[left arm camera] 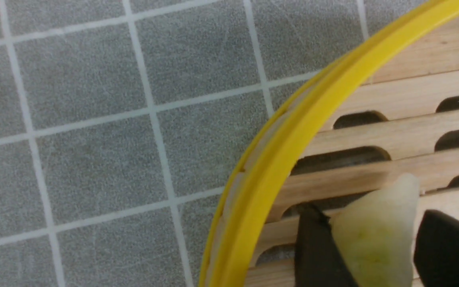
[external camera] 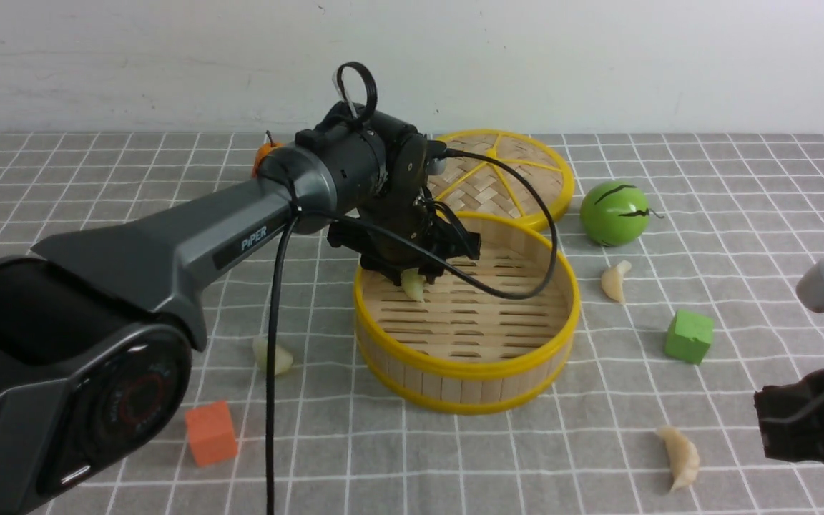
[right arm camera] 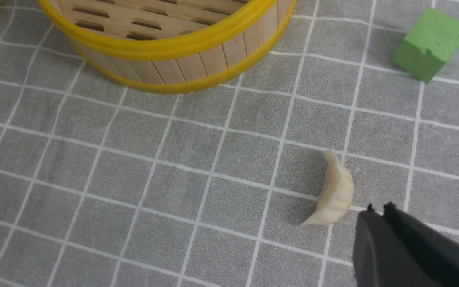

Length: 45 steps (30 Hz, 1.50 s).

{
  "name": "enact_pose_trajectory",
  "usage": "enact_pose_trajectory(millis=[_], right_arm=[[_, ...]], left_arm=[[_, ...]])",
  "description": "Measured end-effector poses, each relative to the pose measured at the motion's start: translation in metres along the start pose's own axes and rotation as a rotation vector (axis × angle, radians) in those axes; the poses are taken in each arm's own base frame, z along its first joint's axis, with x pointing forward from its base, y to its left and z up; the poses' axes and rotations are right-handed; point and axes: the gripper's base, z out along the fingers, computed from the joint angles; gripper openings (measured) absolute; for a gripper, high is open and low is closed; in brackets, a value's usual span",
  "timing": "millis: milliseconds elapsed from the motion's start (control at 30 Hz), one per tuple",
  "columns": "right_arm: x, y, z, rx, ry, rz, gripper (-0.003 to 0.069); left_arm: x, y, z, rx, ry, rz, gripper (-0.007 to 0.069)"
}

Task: Put the dumplings into the steamer on the table with the grey tablecloth.
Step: 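Place the dumpling into the bamboo steamer basket with the left gripper, then reach for and grasp a dumpling on the table with the left gripper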

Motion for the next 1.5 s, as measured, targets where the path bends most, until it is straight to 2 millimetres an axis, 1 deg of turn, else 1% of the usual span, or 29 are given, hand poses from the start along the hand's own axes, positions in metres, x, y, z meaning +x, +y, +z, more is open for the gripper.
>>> enact_pose_trajectory(millis=[33, 67, 100, 133, 167, 233, 300, 400, 433, 467, 533, 567, 633, 700, 733, 800, 833, 900, 933, 967, 1067, 1100, 1167, 1300, 1333, 1367, 1500], right_arm=[[0.0, 0.0, 0.0, 0.0, 0.0, 0.0, 0.0021], [0.0, 0.0, 0.0, 0.0, 0.0, 0.0, 0.0021], [0.0, 0.0, 0.0, 0.0, 0.001, 0.0, 0.0021], [0.0, 0.0, 0.0, 0.0, 0.001, 0.0, 0.0021], [0.0, 0.0, 0.0, -0.001, 0.002, 0.001, 0.0022], [0.0, 0.0, 0.0, -0.001, 0.005, 0.001, 0.0022], [0.001, 0.0, 0.0, -0.002, 0.01, 0.001, 0.0022], [0.001, 0.0, 0.0, -0.003, 0.015, 0.001, 0.0025], [0.001, 0.0, 0.0, -0.003, 0.015, 0.001, 0.0025], [0.002, 0.0, 0.0, -0.003, 0.017, 0.001, 0.0027], [0.002, 0.0, 0.0, -0.003, 0.019, 0.001, 0.003], [0.002, 0.0, 0.0, -0.003, 0.019, 0.001, 0.003], [0.002, 0.0, 0.0, -0.003, 0.02, 0.001, 0.003], [0.002, 0.0, 0.0, -0.003, 0.02, 0.001, 0.003], [0.002, 0.0, 0.0, -0.003, 0.02, 0.001, 0.003], [0.002, 0.0, 0.0, -0.004, 0.021, 0.001, 0.0031], [0.002, 0.0, 0.0, -0.004, 0.022, 0.001, 0.0031], [0.002, 0.0, 0.0, -0.004, 0.023, 0.001, 0.0033], [0.002, 0.0, 0.0, -0.004, 0.023, 0.001, 0.0034], [0.002, 0.0, 0.0, -0.004, 0.023, 0.001, 0.0034], [0.002, 0.0, 0.0, -0.005, 0.023, 0.002, 0.0038], [0.002, 0.0, 0.0, -0.005, 0.023, 0.002, 0.0038], [0.002, 0.0, 0.0, -0.004, 0.017, 0.002, 0.0041], [0.0, 0.0, 0.0, -0.001, -0.002, 0.003, 0.0041], [0.0, 0.0, 0.0, -0.001, -0.002, 0.003, 0.0041], [0.0, 0.0, 0.0, -0.001, -0.002, 0.003, 0.0041], [0.0, 0.0, 0.0, -0.005, -0.003, 0.009, 0.0042]], left_arm=[[-0.001, 0.0, -0.002, 0.0, -0.002, -0.016, 0.0391], [-0.002, -0.001, -0.006, 0.002, -0.005, -0.025, 0.04], [-0.004, -0.001, -0.014, 0.001, -0.017, -0.034, 0.0411], [-0.004, -0.001, -0.015, 0.001, -0.018, -0.035, 0.0413], [-0.012, -0.001, -0.037, 0.001, -0.058, -0.039, 0.0415], [-0.021, 0.0, -0.069, 0.004, -0.112, -0.038, 0.0414], [-0.03, 0.002, -0.112, -0.009, -0.172, -0.022, 0.0406], [-0.034, 0.012, -0.171, -0.069, -0.234, 0.01, 0.0391], [-0.034, 0.013, -0.174, -0.076, -0.236, 0.011, 0.039], [-0.033, 0.019, -0.194, -0.121, -0.24, 0.019, 0.0382], [-0.027, 0.035, -0.218, -0.222, -0.208, 0.027, 0.0367], [-0.025, 0.041, -0.221, -0.254, -0.184, 0.026, 0.0358], [-0.018, 0.053, -0.22, -0.294, -0.144, 0.023, 0.0344], [-0.008, 0.068, -0.21, -0.328, -0.079, 0.01, 0.0328], [0.002, 0.076, -0.2, -0.341, -0.021, 0.003, 0.0321], [0.016, 0.09, -0.185, -0.352, 0.043, -0.024, 0.0316], [0.03, 0.099, -0.171, -0.354, 0.086, -0.044, 0.0315], [0.045, 0.111, -0.154, -0.337, 0.096, -0.085, 0.0314], [0.056, 0.119, -0.141, -0.317, 0.086, -0.121, 0.0314], [0.059, 0.12, -0.14, -0.319, 0.095, -0.128, 0.0314], [0.083, 0.132, -0.115, -0.262, 0.06, -0.241, 0.0314], [0.084, 0.132, -0.114, -0.263, 0.066, -0.247, 0.0314], [0.096, 0.136, -0.102, -0.253, 0.078, -0.329, 0.0314], [0.099, 0.137, -0.088, -0.26, 0.086, -0.403, 0.0314], [0.099, 0.137, -0.088, -0.26, 0.086, -0.403, 0.0314], [0.1, 0.138, -0.081, -0.26, 0.092, -0.398, 0.0322], [0.103, 0.138, -0.066, -0.252, 0.111, -0.371, 0.0358]])
